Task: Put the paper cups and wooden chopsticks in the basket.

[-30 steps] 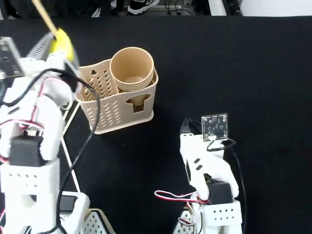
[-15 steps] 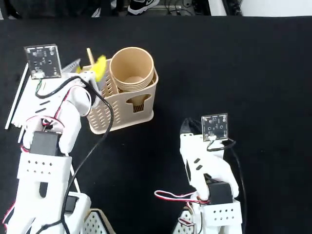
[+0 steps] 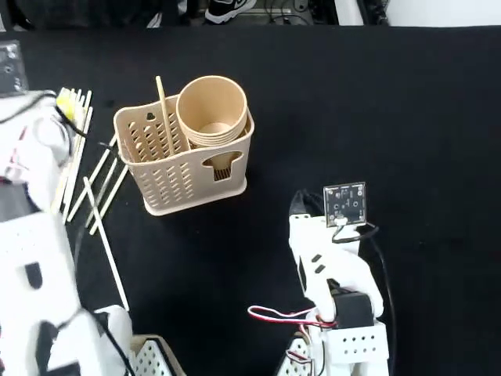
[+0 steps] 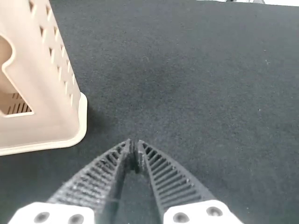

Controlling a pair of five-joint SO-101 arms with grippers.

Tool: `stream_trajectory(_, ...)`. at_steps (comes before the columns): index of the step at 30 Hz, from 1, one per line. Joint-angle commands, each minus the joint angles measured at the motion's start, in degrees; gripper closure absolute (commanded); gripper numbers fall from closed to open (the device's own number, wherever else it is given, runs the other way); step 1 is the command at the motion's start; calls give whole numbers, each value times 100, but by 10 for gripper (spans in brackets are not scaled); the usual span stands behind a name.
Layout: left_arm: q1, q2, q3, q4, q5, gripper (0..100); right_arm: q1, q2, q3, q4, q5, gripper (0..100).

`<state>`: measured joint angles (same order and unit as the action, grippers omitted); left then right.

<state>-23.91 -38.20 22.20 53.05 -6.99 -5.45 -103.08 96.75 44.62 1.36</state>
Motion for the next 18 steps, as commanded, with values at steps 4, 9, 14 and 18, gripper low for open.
stream_trajectory(4, -690, 1802, -822, 35, -229, 853, -70, -400, -22, 18, 53, 979)
stream_trajectory(9, -743, 3279, -1455, 44, -580, 801, -70, -400, -22, 18, 53, 979)
stream_trajectory(14, -857, 4747, -2299, 44, -598, 794, -70, -400, -22, 18, 53, 979)
stream_trajectory(18, -963, 5802, -3002, 53, -879, 794, -70, -400, -22, 18, 53, 979)
